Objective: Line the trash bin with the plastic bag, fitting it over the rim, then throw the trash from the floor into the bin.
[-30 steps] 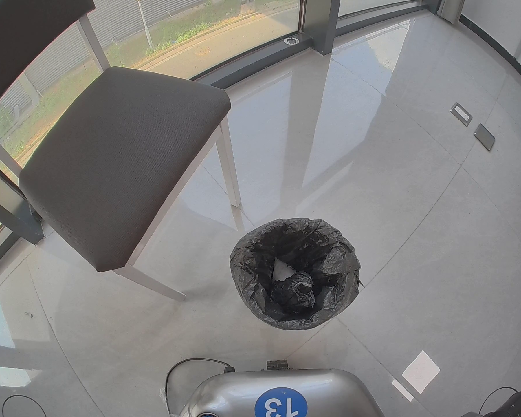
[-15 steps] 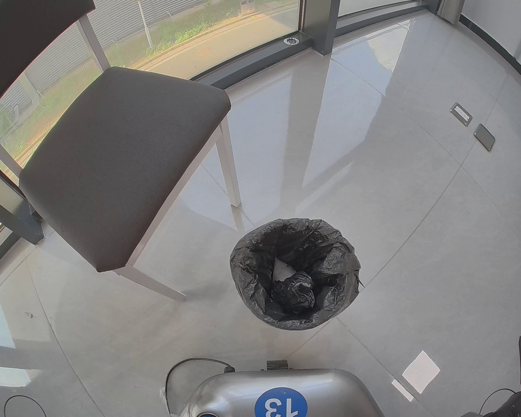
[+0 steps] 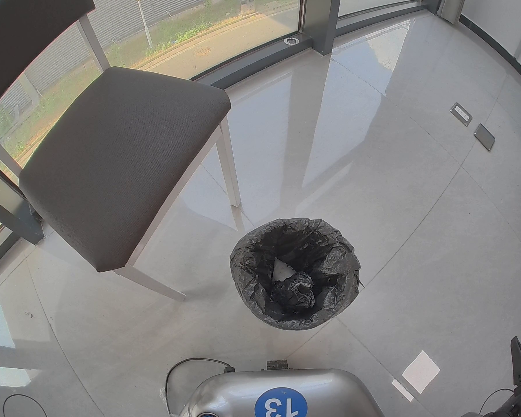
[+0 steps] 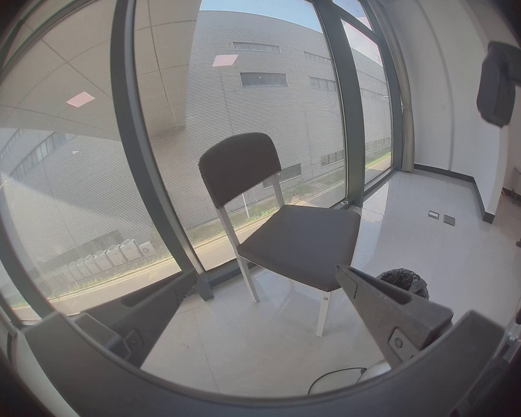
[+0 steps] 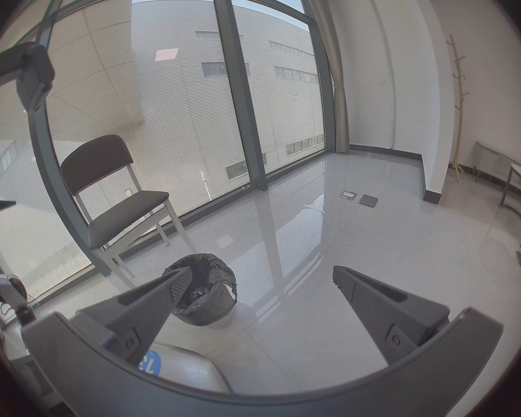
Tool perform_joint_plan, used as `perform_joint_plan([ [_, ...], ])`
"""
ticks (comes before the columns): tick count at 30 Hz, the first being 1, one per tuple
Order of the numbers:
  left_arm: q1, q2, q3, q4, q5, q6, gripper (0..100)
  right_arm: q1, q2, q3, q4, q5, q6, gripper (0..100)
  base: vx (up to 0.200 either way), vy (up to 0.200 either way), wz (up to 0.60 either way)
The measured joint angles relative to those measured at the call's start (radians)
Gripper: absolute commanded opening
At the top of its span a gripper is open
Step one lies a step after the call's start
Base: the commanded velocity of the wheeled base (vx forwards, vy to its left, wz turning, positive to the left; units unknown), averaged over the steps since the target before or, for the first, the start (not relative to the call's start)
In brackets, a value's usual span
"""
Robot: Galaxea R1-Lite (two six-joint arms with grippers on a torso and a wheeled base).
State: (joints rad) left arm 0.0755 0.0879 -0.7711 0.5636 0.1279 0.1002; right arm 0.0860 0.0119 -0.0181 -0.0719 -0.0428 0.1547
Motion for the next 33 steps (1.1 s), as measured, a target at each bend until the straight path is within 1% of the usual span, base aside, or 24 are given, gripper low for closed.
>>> perform_joint_plan([
  [4,0.0,0.0,0.172,-0.163,-0.035,-0.001,100,0.0,0.0,0.0,0.003,-0.007,0.032,100,0.0,0.0,0.0],
  [7,0.0,0.0,0.299,-0.278,-0.064,-0.001,100,-0.001,0.0,0.0,0.006,-0.009,0.04,100,0.0,0.0,0.0],
  [13,0.0,0.0,0.532,-0.466,-0.12,-0.003,100,-0.001,0.0,0.0,0.007,-0.004,0.025,100,0.0,0.0,0.0],
  [18,0.0,0.0,0.684,-0.594,-0.14,-0.003,100,0.0,0.0,0.0,0.004,0.01,0.004,100,0.0,0.0,0.0],
  [22,-0.006,-0.003,0.737,-0.62,-0.149,-0.012,100,0.0,0.001,0.0,0.002,0.054,-0.003,100,0.0,0.0,0.0],
  [25,-0.041,-0.019,0.747,-0.607,-0.155,-0.027,100,-0.001,0.001,0.0,0.004,0.076,-0.005,100,0.0,0.0,0.0],
  [28,-0.066,-0.043,0.752,-0.548,-0.154,-0.054,100,-0.001,0.001,0.0,0.009,0.08,-0.006,100,0.0,0.0,0.0],
  [30,-0.072,-0.052,0.752,-0.539,-0.152,-0.069,100,0.0,0.001,0.0,0.01,0.08,-0.006,100,0.0,0.0,0.0],
  [33,-0.077,-0.062,0.753,-0.541,-0.148,-0.081,100,0.0,0.001,0.0,0.01,0.096,-0.011,100,0.0,0.0,0.0],
])
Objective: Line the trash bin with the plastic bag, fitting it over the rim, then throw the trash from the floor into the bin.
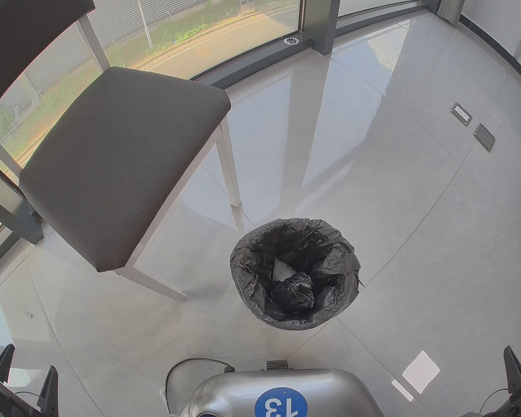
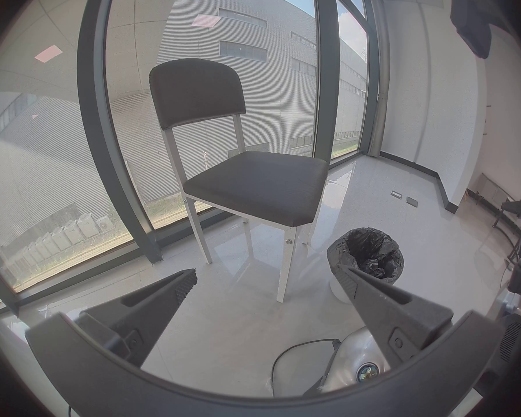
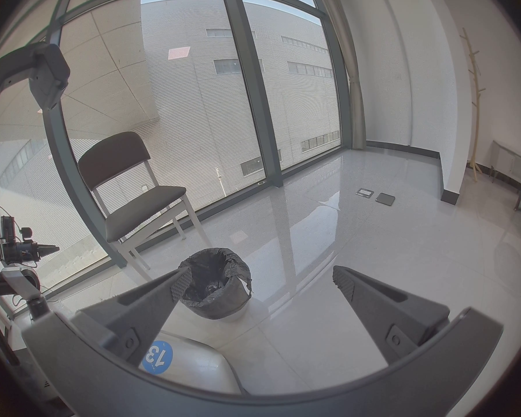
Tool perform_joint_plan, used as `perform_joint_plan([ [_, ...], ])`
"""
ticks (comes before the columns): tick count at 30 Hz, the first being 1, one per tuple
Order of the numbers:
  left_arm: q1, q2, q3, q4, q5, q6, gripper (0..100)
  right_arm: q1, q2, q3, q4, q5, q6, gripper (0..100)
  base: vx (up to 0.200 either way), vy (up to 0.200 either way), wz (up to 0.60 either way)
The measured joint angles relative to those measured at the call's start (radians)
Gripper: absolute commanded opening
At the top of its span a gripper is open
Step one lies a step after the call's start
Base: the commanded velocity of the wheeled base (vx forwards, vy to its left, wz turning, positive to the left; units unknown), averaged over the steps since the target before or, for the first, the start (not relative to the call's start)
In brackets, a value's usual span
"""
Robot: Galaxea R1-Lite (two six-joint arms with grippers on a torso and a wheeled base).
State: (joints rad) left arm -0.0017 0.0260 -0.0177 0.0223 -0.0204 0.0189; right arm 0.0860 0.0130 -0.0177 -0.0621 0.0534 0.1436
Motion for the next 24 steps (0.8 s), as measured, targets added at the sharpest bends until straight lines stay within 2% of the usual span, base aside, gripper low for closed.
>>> perform_joint_plan([
  [8,0.0,-0.01,0.0,-0.001,0.001,-0.001,100,-0.001,0.0,0.0,-0.012,0.076,-0.036,100,0.0,0.0,0.0],
  [12,0.002,-0.011,0.0,-0.001,0.001,0.0,100,-0.001,0.001,0.0,-0.016,0.091,-0.115,100,0.0,0.0,0.0],
  [15,0.002,-0.012,0.0,-0.001,0.001,0.003,100,0.0,0.001,0.0,-0.017,0.064,-0.199,100,0.0,0.0,0.0],
  [17,0.003,-0.012,0.0,-0.003,0.001,0.004,100,0.0,0.001,0.0,-0.014,0.015,-0.235,100,0.0,0.0,0.0],
  [21,0.003,-0.012,0.0,-0.015,0.003,0.004,100,0.0,0.001,0.0,-0.005,-0.063,-0.245,100,0.0,0.0,0.0],
  [24,0.003,-0.012,0.0,-0.019,0.003,0.002,100,0.0,0.001,0.0,-0.001,-0.083,-0.236,100,0.0,0.0,0.0],
])
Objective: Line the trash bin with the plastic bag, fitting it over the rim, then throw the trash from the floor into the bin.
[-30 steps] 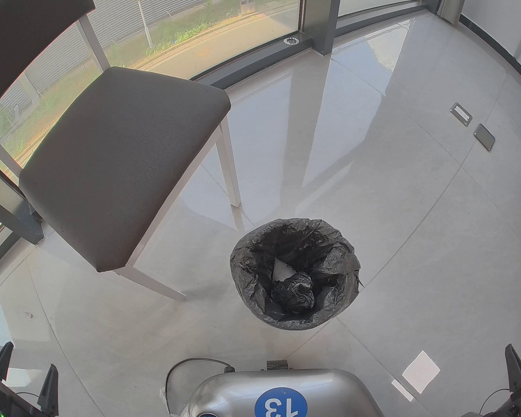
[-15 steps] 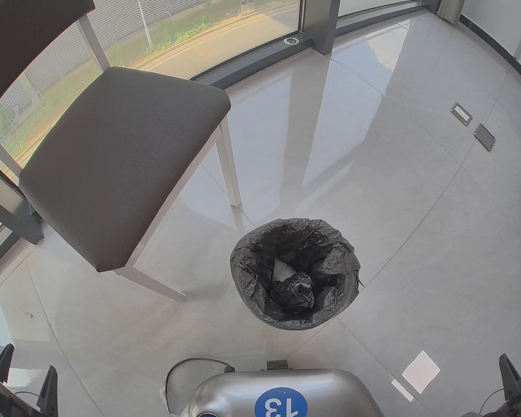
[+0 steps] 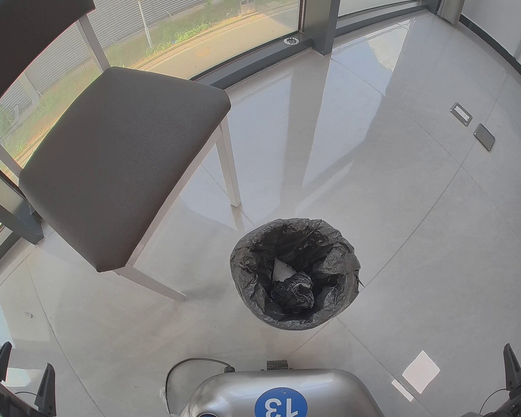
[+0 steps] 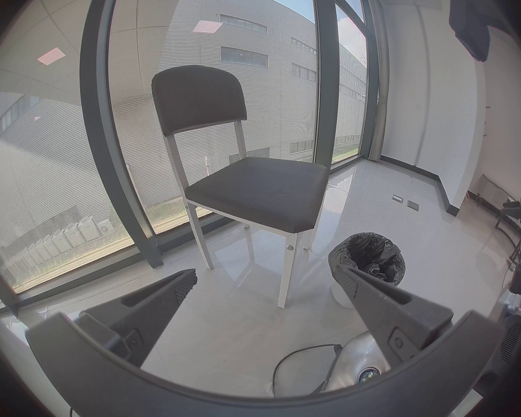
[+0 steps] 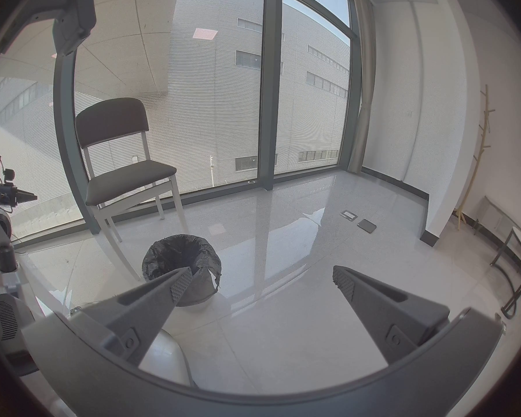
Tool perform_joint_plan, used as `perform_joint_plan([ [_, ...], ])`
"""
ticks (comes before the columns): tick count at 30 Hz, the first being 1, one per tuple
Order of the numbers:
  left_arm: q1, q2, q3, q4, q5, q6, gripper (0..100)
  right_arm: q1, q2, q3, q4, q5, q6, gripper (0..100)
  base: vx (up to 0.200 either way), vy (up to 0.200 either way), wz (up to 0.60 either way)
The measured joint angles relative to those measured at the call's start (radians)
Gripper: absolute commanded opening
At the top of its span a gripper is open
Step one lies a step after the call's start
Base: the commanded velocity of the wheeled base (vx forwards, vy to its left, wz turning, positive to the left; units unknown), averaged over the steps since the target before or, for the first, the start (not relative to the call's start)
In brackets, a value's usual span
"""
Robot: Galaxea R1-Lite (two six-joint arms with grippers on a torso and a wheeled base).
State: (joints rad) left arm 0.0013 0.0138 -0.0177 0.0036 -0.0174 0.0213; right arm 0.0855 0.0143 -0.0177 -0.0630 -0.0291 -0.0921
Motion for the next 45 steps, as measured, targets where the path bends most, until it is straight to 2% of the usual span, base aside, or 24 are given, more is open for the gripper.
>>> perform_joint_plan([
  [5,-0.001,0.0,0.0,0.0,-0.001,-0.003,100,0.0,0.0,0.0,-0.01,0.01,-0.032,100,0.0,0.0,0.0],
  [11,-0.001,0.0,0.0,-0.001,-0.001,-0.004,100,0.0,0.0,0.0,-0.001,-0.047,-0.006,100,0.0,0.0,0.0],
  [14,-0.001,0.0,0.0,-0.001,-0.001,-0.004,100,0.0,0.0,0.0,0.0,-0.048,-0.001,100,0.0,0.0,0.0],
  [22,-0.001,0.0,0.0,-0.001,-0.001,-0.004,100,0.0,0.001,0.0,-0.001,-0.009,0.011,100,0.0,0.0,0.0],
  [27,-0.001,0.0,0.0,0.0,-0.001,-0.004,100,0.0,0.001,0.0,0.0,0.048,0.019,100,0.0,0.0,0.0],
  [34,-0.001,0.0,0.0,0.0,-0.001,-0.004,100,0.0,0.001,0.0,0.014,0.063,0.049,100,0.0,0.0,0.0],
  [38,-0.001,0.001,0.0,0.0,-0.001,-0.004,100,0.0,0.001,0.0,0.059,0.067,0.098,100,0.0,0.0,0.0],
  [41,-0.001,0.001,0.0,-0.001,-0.001,-0.004,100,0.0,0.001,0.0,0.031,0.07,0.139,100,0.0,0.0,0.0],
  [45,-0.001,0.001,0.0,0.0,-0.001,-0.003,100,-0.001,0.001,0.0,0.01,0.09,0.147,100,0.0,0.0,0.0],
])
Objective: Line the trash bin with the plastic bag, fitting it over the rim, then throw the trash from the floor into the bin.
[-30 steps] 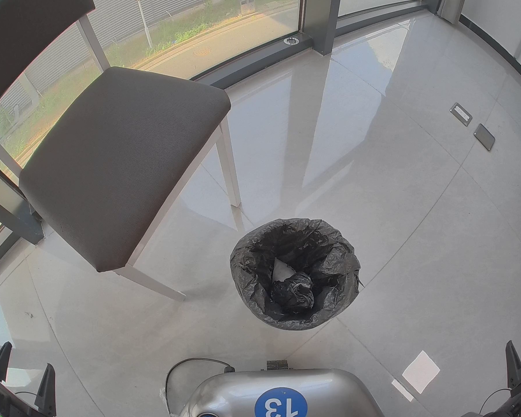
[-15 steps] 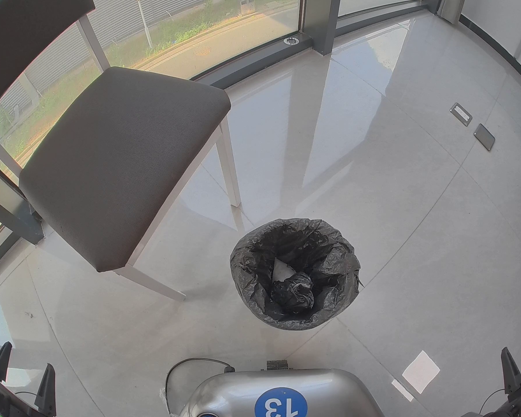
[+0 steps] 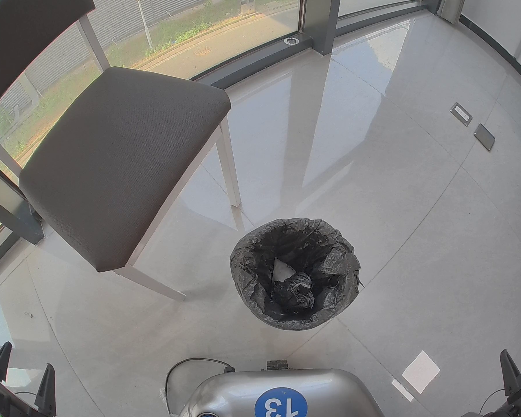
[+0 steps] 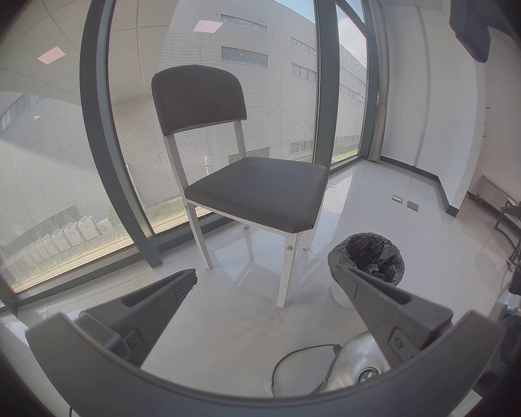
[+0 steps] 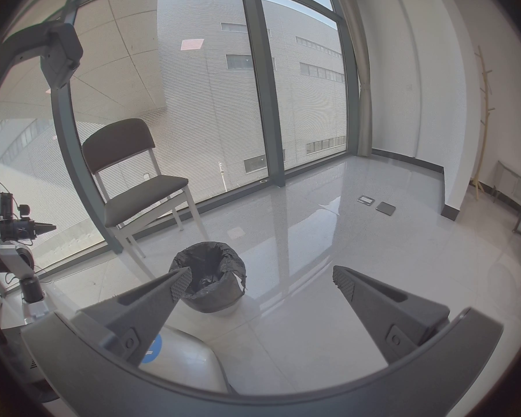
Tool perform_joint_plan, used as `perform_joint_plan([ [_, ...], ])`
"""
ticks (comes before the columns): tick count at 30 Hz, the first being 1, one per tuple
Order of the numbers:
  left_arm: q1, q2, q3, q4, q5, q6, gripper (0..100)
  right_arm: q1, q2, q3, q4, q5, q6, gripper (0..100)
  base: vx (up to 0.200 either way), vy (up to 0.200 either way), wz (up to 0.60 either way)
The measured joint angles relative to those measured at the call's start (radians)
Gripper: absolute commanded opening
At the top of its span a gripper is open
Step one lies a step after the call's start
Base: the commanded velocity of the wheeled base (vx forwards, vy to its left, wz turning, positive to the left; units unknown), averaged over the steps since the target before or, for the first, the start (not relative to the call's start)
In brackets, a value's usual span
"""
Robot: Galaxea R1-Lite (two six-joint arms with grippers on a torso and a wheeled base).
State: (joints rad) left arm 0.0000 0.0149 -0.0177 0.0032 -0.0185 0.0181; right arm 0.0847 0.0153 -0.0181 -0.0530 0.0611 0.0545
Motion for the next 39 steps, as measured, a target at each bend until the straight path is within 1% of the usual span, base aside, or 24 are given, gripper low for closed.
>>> perform_joint_plan([
  [4,0.0,0.0,0.0,0.0,0.0,0.0,100,-0.001,0.0,0.0,0.0,0.066,-0.003,100,0.0,0.0,0.0],
  [6,0.0,0.0,0.0,0.0,0.0,0.0,100,-0.001,0.0,0.0,0.001,0.075,-0.003,100,0.0,0.0,0.0],
  [8,0.0,0.0,0.0,0.0,0.0,0.0,100,0.0,0.0,0.0,0.0,0.053,-0.01,100,0.0,0.0,0.0],
  [11,0.0,0.0,0.0,0.0,0.0,0.0,100,0.0,0.0,0.0,-0.003,0.001,-0.022,100,0.0,0.0,0.0],
  [13,0.0,0.0,0.0,0.0,0.0,0.0,100,0.0,0.0,0.001,0.001,-0.052,-0.021,100,0.0,0.0,0.0],
  [15,0.0,0.0,0.0,0.0,0.0,0.0,100,0.0,0.0,0.001,0.008,-0.081,-0.02,100,0.0,0.0,0.0],
  [21,0.0,0.0,0.0,0.0,0.0,0.0,100,-0.001,0.001,0.001,0.049,-0.079,-0.045,100,0.0,0.0,0.0],
  [27,0.0,0.001,0.0,0.0,0.0,-0.001,100,-0.001,0.001,0.001,0.05,-0.105,-0.035,100,0.0,0.0,0.0],
  [31,0.0,0.001,0.0,0.0,0.0,-0.001,100,-0.001,0.001,0.001,0.051,-0.071,-0.054,100,0.0,0.0,0.0],
  [39,0.0,0.001,0.0,0.0,0.0,0.0,100,0.0,0.001,0.001,0.051,-0.066,-0.056,100,0.0,0.0,0.0],
])
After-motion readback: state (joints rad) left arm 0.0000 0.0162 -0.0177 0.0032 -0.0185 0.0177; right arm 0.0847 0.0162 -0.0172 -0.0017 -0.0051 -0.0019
